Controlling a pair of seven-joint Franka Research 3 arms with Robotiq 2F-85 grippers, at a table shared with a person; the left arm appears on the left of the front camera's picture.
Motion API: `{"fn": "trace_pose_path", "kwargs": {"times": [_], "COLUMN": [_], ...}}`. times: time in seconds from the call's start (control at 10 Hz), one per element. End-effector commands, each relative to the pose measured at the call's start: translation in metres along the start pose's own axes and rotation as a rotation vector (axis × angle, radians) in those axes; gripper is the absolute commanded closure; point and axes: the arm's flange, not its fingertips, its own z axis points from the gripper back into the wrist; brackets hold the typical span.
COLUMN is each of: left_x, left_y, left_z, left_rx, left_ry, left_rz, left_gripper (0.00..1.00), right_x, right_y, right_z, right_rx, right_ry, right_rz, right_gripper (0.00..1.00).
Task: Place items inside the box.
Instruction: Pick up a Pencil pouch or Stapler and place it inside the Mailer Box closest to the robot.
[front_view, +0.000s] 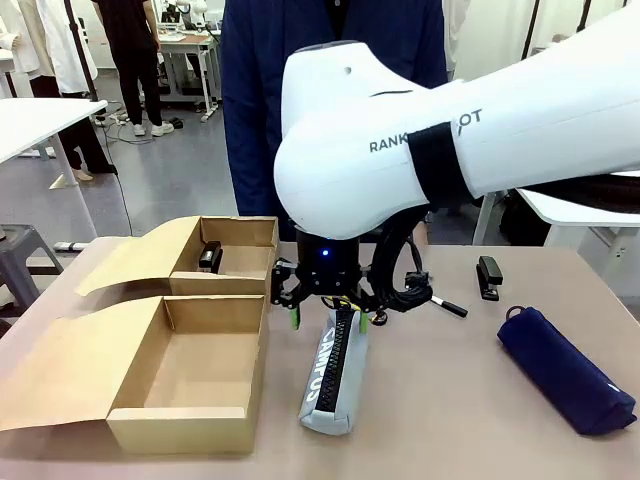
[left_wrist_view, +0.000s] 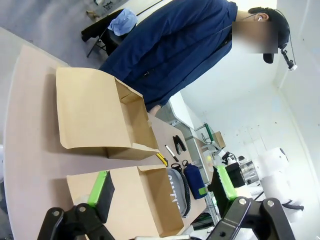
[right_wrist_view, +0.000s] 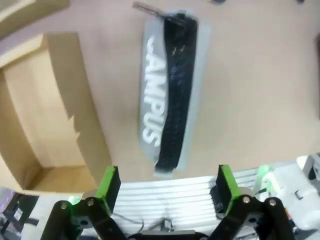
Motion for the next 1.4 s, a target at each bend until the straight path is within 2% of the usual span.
{"fn": "trace_pose_path", "kwargs": {"times": [0.0,0.1,0.3,0.4,0.7,1.0,1.1,1.2,1.3], "left_x": [0.001,0.001,0.001,0.001,0.001,0.001,0.001,0.001,0.001], "left_y": [-0.001,-0.001,-0.001,-0.001,-0.001,-0.001,-0.001,-0.001,-0.001], "left_z": [0.000,0.000,0.000,0.000,0.000,0.000,0.000,0.000,0.000], "left_rx": [-0.022,-0.022,-0.022,-0.022,-0.022,-0.022,-0.022,-0.022,-0.022], "left_ry": [-0.020,-0.020,-0.020,-0.020,-0.020,-0.020,-0.020,-0.020,-0.020], "left_rz": [-0.023,-0.023,-0.023,-0.023,-0.023,-0.023,-0.023,-0.023,-0.023], "left_gripper": [0.00,0.00,0.00,0.00,0.00,0.00,0.00,0.00,0.00], "right_x": [0.014,0.021,0.023,0.021,0.008,0.003,0.002,0.001,0.000], "right_y": [-0.006,-0.007,-0.007,-0.007,-0.006,-0.007,-0.007,-0.004,0.000], "right_z": [-0.028,-0.051,-0.091,-0.097,-0.120,-0.119,-0.118,-0.119,-0.121], "right_rx": [0.036,0.029,0.047,0.062,0.059,0.060,0.046,0.035,0.030], "right_ry": [-0.090,-0.134,-0.117,-0.148,-0.140,-0.140,-0.146,-0.145,-0.143], "right_rz": [0.006,0.005,0.021,0.022,0.041,0.027,0.036,0.034,0.039], "right_gripper": [0.00,0.00,0.00,0.00,0.00,0.00,0.34,0.60,0.94]}}
